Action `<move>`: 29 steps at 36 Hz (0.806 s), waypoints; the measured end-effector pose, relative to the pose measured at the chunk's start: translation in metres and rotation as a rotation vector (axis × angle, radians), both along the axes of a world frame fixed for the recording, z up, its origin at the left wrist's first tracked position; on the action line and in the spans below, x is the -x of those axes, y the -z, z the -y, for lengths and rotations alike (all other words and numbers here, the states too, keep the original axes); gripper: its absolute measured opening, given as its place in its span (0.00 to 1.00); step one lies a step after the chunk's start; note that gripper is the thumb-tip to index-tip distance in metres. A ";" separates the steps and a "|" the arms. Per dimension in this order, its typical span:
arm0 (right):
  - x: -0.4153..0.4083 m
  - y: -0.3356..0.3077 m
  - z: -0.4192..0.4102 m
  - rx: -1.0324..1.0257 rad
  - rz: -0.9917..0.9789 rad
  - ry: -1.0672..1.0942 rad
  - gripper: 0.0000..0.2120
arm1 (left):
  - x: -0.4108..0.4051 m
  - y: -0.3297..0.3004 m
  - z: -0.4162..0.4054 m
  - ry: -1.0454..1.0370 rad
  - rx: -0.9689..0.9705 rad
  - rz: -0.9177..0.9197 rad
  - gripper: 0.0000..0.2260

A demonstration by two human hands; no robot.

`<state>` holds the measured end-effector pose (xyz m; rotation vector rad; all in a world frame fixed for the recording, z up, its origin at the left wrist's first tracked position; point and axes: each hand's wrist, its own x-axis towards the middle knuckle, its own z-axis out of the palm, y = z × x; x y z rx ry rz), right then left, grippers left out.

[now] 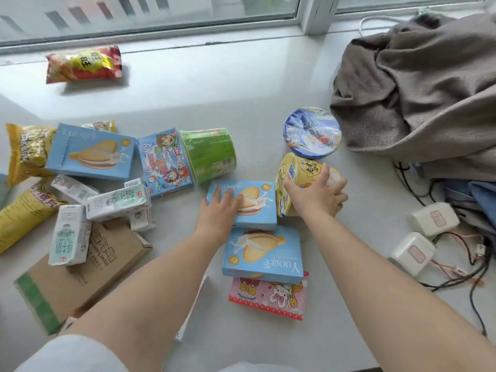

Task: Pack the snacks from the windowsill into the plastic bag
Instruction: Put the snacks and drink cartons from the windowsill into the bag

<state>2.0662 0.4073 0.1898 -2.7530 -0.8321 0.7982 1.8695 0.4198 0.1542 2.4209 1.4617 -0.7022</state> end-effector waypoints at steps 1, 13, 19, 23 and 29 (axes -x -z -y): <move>-0.001 0.000 -0.001 -0.008 0.004 -0.003 0.47 | 0.000 0.001 -0.001 0.008 -0.005 0.002 0.33; 0.013 -0.001 0.034 -0.258 0.019 0.055 0.46 | 0.017 -0.030 -0.006 -0.186 0.006 0.259 0.24; 0.040 -0.012 0.069 -0.443 0.046 0.064 0.47 | 0.041 -0.045 0.033 -0.456 -0.023 0.444 0.20; 0.066 -0.026 0.077 -0.532 0.065 0.005 0.46 | 0.066 -0.056 0.057 -0.571 -0.081 0.540 0.20; 0.127 -0.049 0.080 -0.652 0.077 -0.143 0.46 | 0.130 -0.080 0.078 -0.665 -0.273 0.668 0.23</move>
